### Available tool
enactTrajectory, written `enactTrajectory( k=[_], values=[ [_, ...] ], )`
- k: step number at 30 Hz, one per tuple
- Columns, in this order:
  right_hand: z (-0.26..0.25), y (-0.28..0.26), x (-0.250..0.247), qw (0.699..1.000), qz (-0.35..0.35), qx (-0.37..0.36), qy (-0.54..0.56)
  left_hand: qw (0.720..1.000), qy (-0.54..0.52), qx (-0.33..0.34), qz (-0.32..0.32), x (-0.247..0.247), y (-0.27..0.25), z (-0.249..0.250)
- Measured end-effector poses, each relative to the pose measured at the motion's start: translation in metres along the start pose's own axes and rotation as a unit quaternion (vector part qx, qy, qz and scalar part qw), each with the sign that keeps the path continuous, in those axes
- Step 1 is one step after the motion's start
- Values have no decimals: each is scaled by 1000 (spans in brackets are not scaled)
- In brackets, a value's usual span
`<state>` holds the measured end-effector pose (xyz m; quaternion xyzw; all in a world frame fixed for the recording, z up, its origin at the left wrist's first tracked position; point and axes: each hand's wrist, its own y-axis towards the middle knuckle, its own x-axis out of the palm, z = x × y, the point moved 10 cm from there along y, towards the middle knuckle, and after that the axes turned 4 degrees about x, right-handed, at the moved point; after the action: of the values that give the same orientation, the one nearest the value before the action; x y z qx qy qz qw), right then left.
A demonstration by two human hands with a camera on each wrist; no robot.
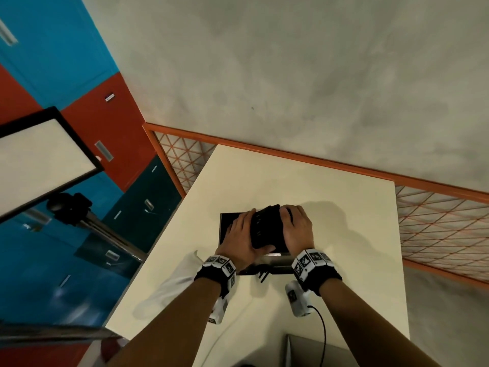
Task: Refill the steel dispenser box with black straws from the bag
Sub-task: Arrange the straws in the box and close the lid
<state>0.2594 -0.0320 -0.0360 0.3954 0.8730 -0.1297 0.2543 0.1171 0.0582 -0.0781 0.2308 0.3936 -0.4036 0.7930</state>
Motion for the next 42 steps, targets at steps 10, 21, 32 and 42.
enactTrajectory(
  k=[10,21,32,42],
  values=[
    [4,-5,-38,987,-63,7,-151,1000,-8,10,5,4,2,-6],
    [21,-42,-26,943,-125,19,-308,1000,2,-15,-20,10,3,-10],
    [16,-37,-7,940,-148,14,-308,999,-5,-24,-31,9,3,-9],
    [13,-30,-1,915,-162,20,-368,999,-16,-27,-39,11,2,-10]
  ],
)
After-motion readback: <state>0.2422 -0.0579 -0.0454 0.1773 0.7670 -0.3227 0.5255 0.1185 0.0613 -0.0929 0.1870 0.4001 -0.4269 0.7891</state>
